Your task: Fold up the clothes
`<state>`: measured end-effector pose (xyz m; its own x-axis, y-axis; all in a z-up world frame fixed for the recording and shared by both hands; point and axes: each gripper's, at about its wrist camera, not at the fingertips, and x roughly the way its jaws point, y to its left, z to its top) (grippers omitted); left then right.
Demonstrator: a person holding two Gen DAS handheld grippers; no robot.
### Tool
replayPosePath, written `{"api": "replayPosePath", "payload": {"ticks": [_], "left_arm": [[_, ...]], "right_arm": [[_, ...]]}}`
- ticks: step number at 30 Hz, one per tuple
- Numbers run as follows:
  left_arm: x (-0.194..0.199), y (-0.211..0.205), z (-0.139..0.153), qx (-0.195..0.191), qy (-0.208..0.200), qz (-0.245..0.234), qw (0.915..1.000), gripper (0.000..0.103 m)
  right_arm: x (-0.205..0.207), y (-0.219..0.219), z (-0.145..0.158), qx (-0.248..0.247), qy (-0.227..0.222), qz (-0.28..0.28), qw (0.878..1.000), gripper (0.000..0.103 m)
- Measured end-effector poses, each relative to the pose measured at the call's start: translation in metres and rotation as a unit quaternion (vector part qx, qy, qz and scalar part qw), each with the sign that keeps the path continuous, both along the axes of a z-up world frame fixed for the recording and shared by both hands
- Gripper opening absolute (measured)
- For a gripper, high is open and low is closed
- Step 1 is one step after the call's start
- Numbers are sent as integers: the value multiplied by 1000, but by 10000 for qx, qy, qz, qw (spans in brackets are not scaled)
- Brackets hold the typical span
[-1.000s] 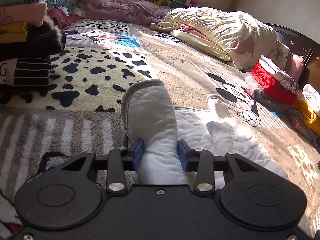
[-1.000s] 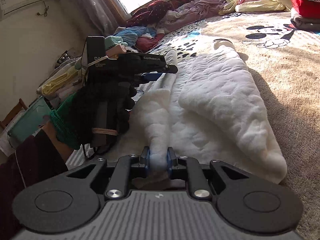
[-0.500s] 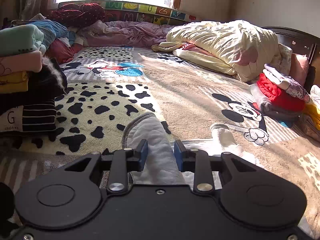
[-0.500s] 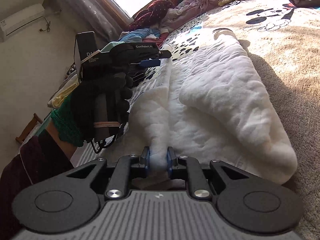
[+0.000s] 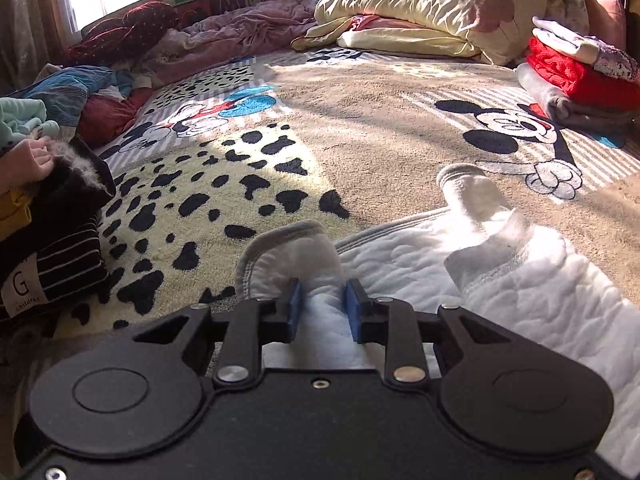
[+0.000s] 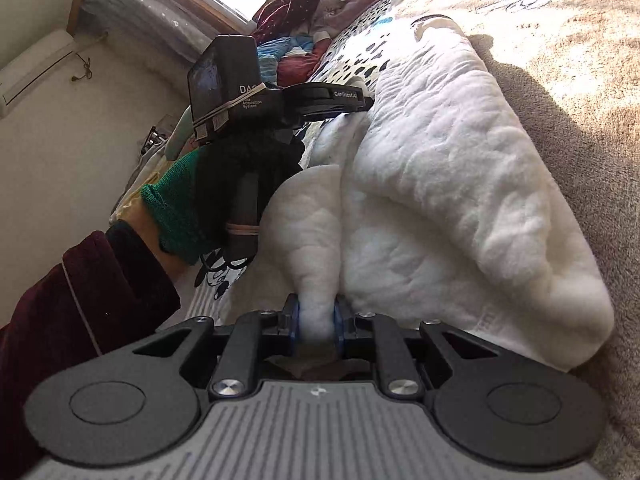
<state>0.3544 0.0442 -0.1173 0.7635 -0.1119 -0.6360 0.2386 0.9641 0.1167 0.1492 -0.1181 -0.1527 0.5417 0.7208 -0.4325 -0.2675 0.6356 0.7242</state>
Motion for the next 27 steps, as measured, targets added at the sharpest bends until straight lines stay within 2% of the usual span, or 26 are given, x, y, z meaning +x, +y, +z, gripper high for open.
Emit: {"api": "replayPosePath", "payload": {"ticks": [3, 5, 8, 10, 11, 15, 17, 21, 24, 27], "left_arm": [[-5, 3, 13, -170, -201, 109, 9996, 23], [-2, 1, 16, -86, -281, 165, 9994, 20], [8, -2, 8, 42, -103, 143, 9998, 18], [15, -7, -16, 481, 156, 55, 9987, 18], [15, -8, -21, 531, 85, 21, 9986, 18], [17, -12, -14, 608, 238, 46, 9979, 18], [13, -6, 0, 399, 338, 86, 9986, 18], [-32, 23, 38, -314, 29, 551, 9980, 19], [-82, 58, 52, -827, -4, 1066, 9909, 19], [-146, 93, 53, -1396, 118, 1534, 9782, 21]], "right_arm": [[-10, -2, 8, -198, -270, -142, 9993, 21], [-13, -2, 10, -296, -324, -172, 9989, 21], [-14, 0, 6, -310, -275, -160, 9990, 21], [-14, 2, 3, -362, -237, -139, 9990, 21], [-13, 4, 2, -393, -231, -133, 9989, 21], [-10, 10, -3, -506, -241, -128, 9983, 19], [-10, 11, -3, -496, -250, -142, 9984, 19], [-10, 10, -6, -420, -255, -197, 9986, 19], [-12, 12, -5, -496, -364, -217, 9979, 19], [-16, 12, -4, -506, -441, -293, 9973, 19]]}}
